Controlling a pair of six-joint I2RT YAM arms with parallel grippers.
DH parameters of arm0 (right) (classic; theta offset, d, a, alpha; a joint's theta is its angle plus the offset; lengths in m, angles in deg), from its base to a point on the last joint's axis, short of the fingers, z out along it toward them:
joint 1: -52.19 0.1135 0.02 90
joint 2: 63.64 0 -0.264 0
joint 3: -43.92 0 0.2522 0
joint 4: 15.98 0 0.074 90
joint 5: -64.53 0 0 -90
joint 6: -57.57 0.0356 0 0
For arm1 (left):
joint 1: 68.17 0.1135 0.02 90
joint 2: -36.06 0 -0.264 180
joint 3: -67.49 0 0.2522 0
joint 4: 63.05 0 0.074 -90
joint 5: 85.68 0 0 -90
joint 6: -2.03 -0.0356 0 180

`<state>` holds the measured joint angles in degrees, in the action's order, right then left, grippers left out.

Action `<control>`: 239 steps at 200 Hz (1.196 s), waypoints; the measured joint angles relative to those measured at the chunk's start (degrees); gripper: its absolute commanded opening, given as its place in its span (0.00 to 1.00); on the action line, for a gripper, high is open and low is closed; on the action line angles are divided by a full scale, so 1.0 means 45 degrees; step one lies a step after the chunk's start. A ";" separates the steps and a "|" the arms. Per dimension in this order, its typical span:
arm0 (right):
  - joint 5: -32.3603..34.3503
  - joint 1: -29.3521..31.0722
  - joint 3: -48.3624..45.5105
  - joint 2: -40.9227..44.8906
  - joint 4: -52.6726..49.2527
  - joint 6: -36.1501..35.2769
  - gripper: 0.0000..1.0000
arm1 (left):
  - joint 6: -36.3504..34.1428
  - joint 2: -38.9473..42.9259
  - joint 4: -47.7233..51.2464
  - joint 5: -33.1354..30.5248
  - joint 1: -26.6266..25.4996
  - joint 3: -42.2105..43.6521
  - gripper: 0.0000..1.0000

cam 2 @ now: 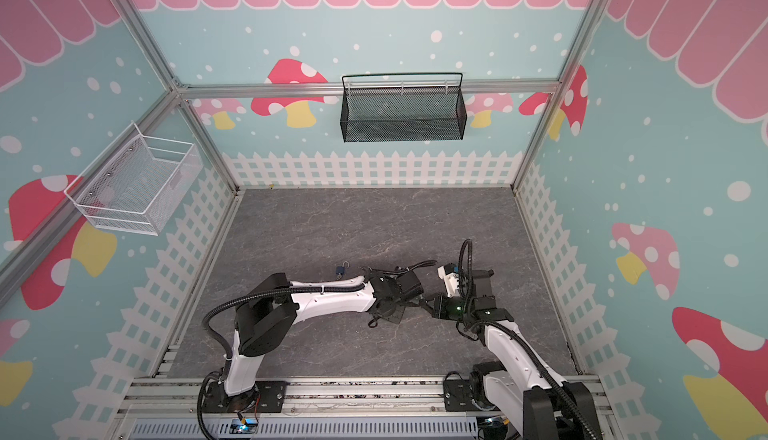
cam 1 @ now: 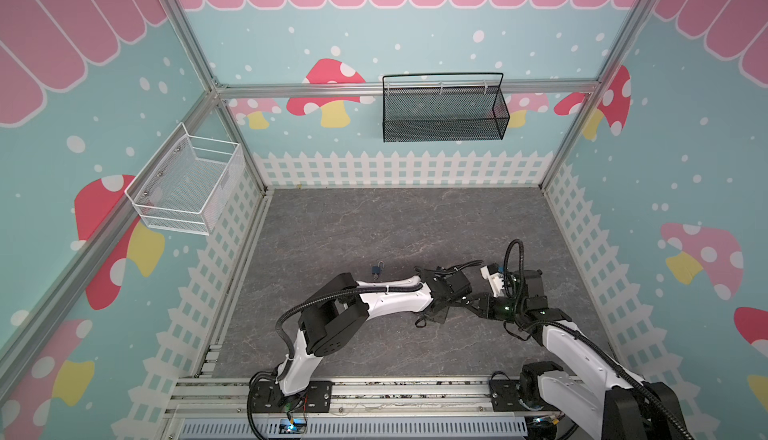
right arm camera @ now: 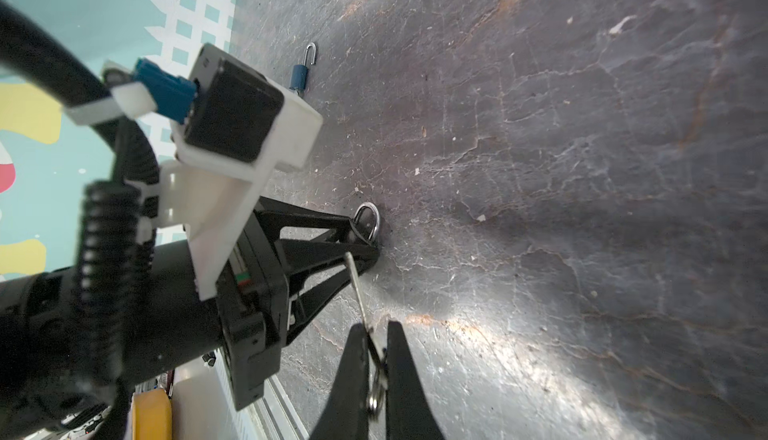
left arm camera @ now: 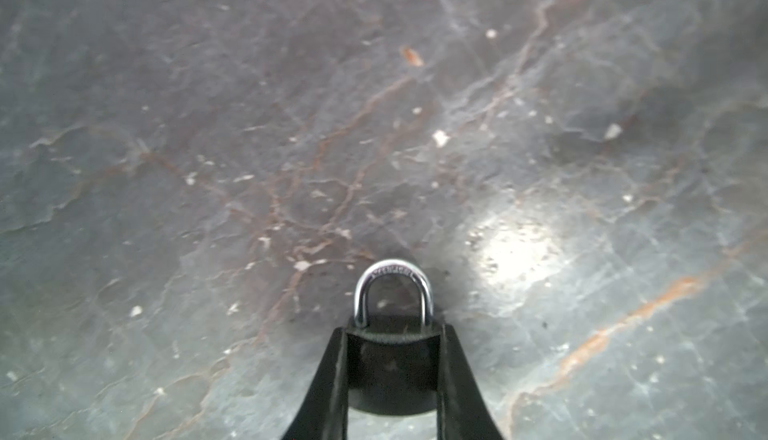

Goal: Unlock with the key
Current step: 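Lift the black padlock with the left gripper while the right gripper brings the key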

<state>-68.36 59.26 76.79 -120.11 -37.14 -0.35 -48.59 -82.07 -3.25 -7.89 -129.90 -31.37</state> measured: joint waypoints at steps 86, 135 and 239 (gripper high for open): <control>0.0563 0.0092 0.0976 -0.0194 -0.1035 0.0272 0.00 | 0.3988 0.4609 -0.2341 0.1219 0.1647 0.3288 0.00; 0.1564 0.1851 0.0986 -0.0194 -0.0860 0.1617 0.00 | 0.7232 0.5950 -0.4313 0.1875 0.2064 0.5037 0.00; 0.5226 0.7815 0.1044 -0.1472 0.1661 0.5450 0.00 | 1.0812 0.6611 -0.6008 0.1326 0.2123 0.6853 0.00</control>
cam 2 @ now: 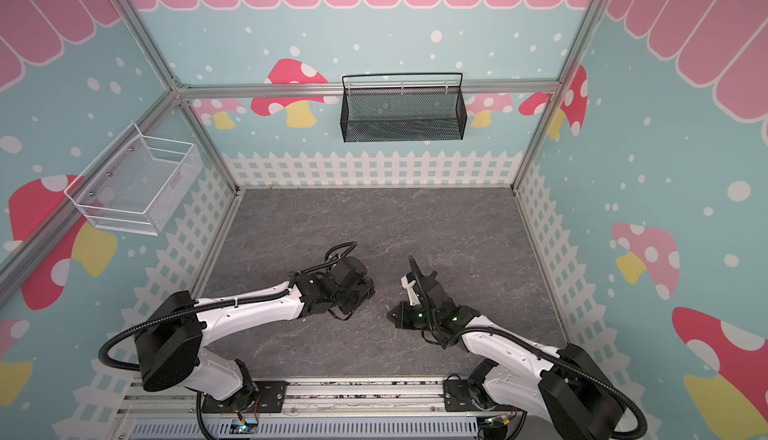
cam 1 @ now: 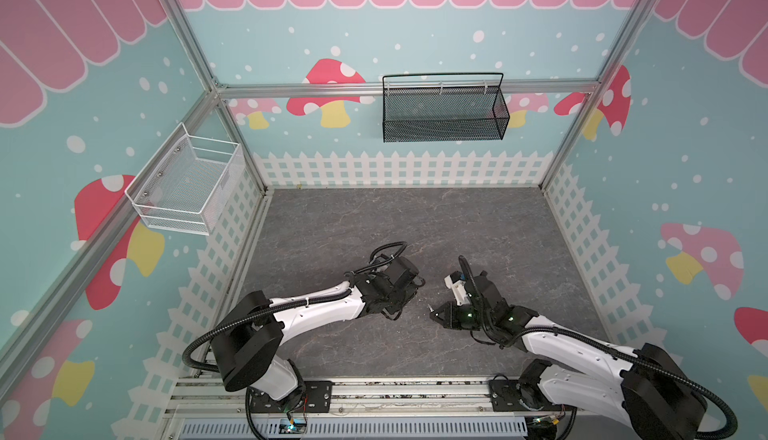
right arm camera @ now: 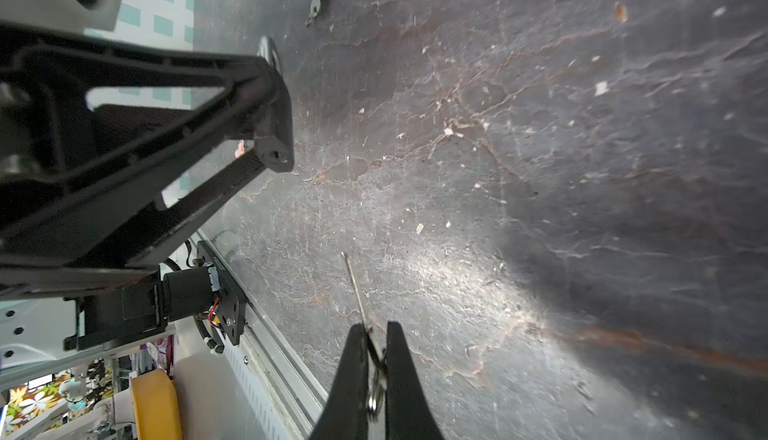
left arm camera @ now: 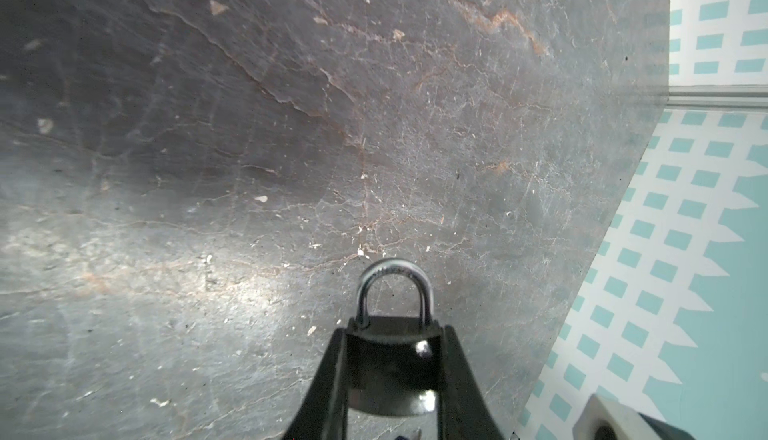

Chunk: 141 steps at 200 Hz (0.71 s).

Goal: Unlock with the key

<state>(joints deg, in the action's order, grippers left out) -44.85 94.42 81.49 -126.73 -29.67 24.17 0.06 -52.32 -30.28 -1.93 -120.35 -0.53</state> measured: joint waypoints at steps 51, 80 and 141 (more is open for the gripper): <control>0.0641 0.0981 0.0369 -0.1190 0.1078 0.0709 0.00 | -0.0034 0.0000 0.0146 -0.0374 0.0000 0.0053 0.00; 0.0646 0.1054 0.0554 -0.1773 0.1875 0.0971 0.00 | -0.0253 0.0102 0.0369 -0.0476 0.0000 0.0053 0.00; 0.0398 0.1054 0.1098 -0.2696 0.2992 0.1156 0.00 | -0.0821 0.0709 0.1098 -0.0874 0.0000 0.0000 0.00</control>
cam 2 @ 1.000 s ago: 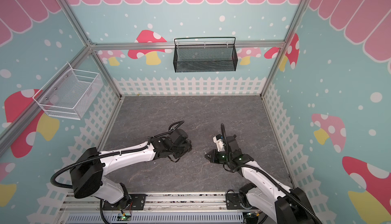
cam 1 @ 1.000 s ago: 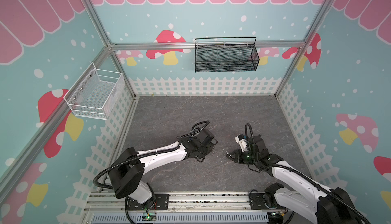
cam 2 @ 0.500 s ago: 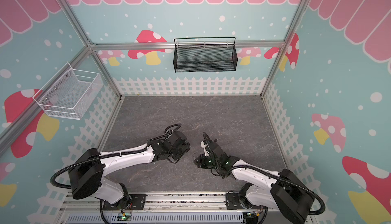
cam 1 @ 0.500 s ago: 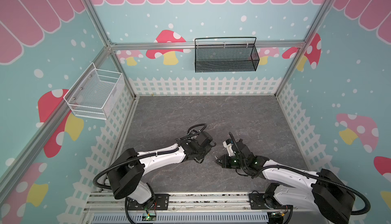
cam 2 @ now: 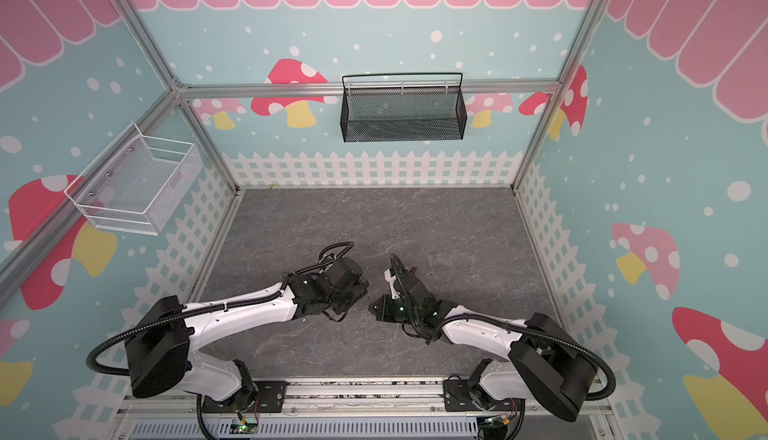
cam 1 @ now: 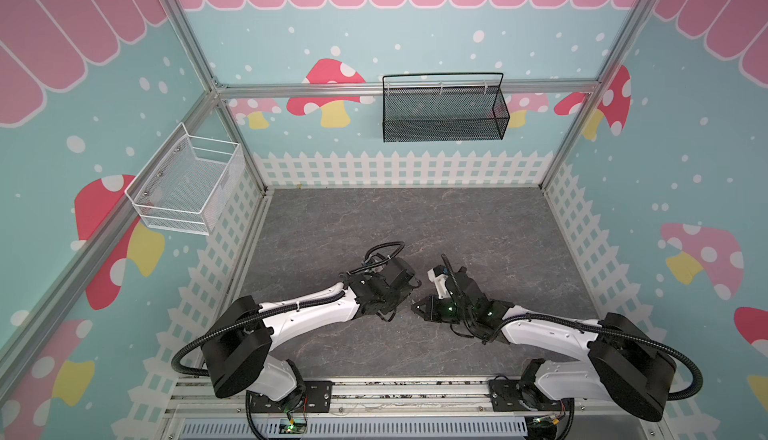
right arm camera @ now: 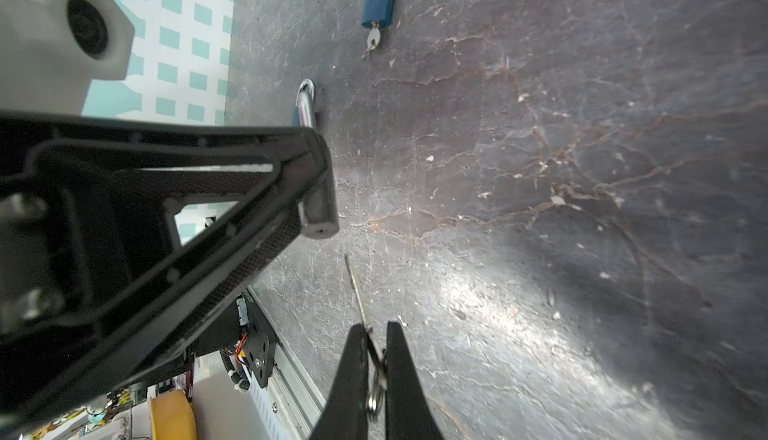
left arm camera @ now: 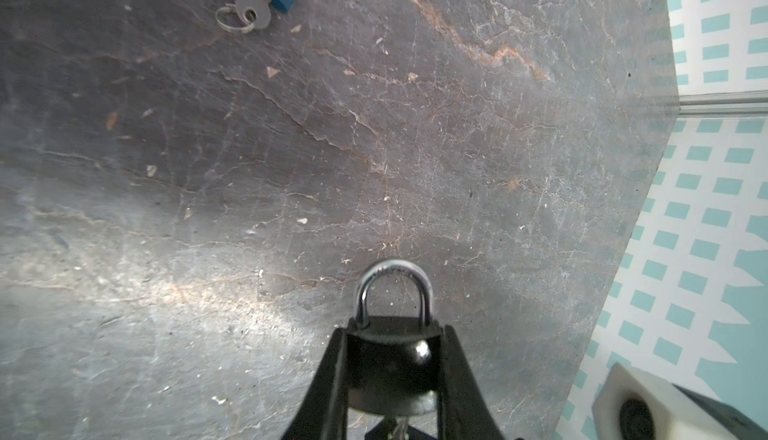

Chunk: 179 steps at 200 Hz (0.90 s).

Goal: Unlock with the key

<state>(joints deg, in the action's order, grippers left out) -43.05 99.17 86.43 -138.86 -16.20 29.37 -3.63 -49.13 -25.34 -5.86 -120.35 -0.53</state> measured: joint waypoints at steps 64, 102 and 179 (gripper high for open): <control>-0.0651 0.0000 0.0126 -0.0325 0.0495 0.0136 0.00 | -0.0272 0.0015 0.0243 -0.0083 0.0000 -0.0083 0.00; -0.0753 0.0000 0.0311 -0.0510 0.0806 0.0262 0.00 | -0.0272 0.0015 0.0243 -0.0039 0.0010 -0.0121 0.00; -0.0797 0.0015 0.0379 -0.0627 0.0578 0.0291 0.00 | -0.0369 0.0000 0.0248 0.0233 0.0155 -0.0185 0.00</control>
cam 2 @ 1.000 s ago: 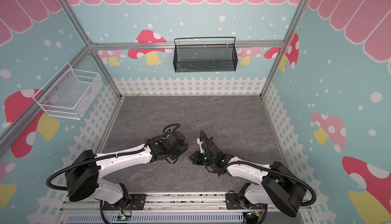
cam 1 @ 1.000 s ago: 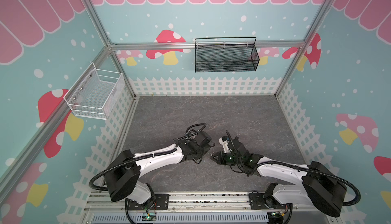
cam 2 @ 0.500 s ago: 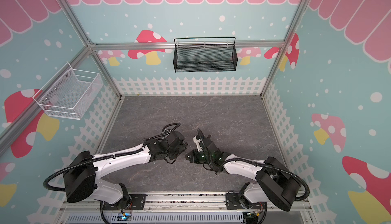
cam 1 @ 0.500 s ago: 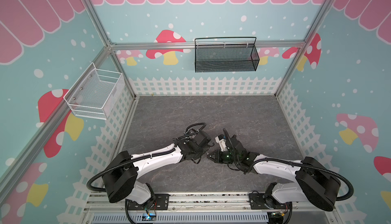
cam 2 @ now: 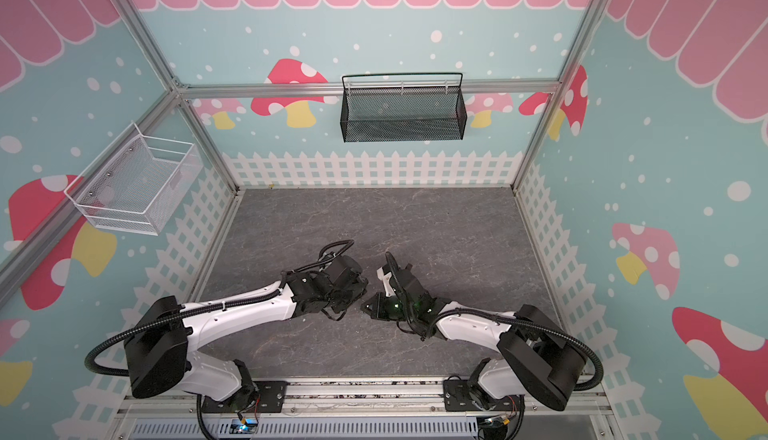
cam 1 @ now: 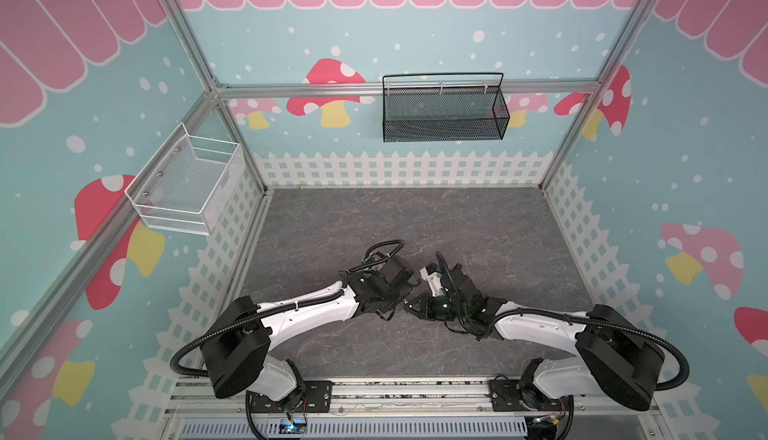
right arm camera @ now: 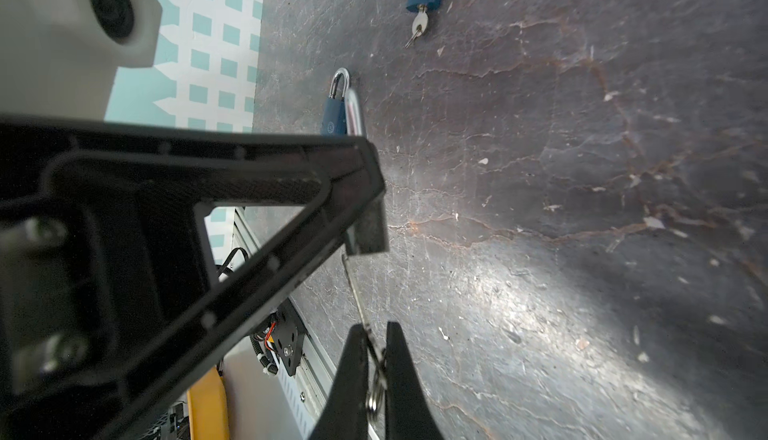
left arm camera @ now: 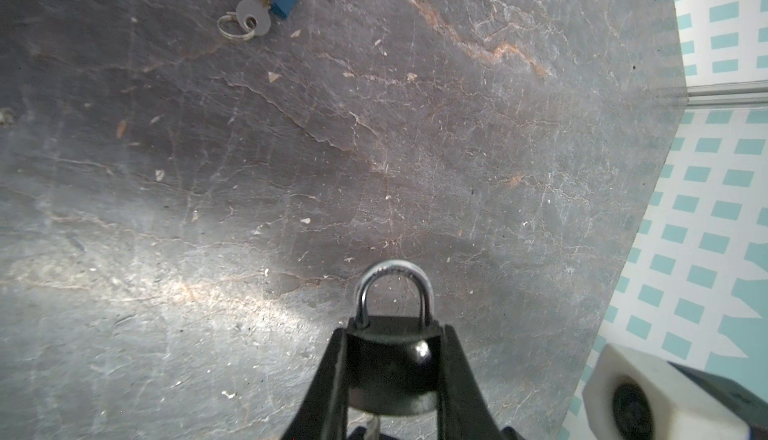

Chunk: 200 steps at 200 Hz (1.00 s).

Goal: Unlock with the key

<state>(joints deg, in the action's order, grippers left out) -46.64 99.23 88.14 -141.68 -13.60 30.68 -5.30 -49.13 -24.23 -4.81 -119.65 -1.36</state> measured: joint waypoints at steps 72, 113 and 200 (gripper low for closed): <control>0.0277 0.0000 0.0010 0.0185 -0.0753 -0.0024 0.00 | -0.0194 0.0000 0.0097 -0.0005 0.0019 -0.0121 0.00; 0.0413 -0.0005 0.0180 0.0185 -0.0792 -0.0019 0.00 | -0.0194 0.0000 0.0097 -0.0005 0.0019 -0.0121 0.00; 0.0471 -0.0039 0.0408 0.0117 -0.0787 0.0000 0.00 | -0.0238 0.0005 0.0097 -0.0005 0.0034 -0.0121 0.00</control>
<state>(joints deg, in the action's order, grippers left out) -44.52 99.06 89.97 -141.15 -17.14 30.68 -6.37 -49.11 -23.79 -4.83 -119.50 -1.90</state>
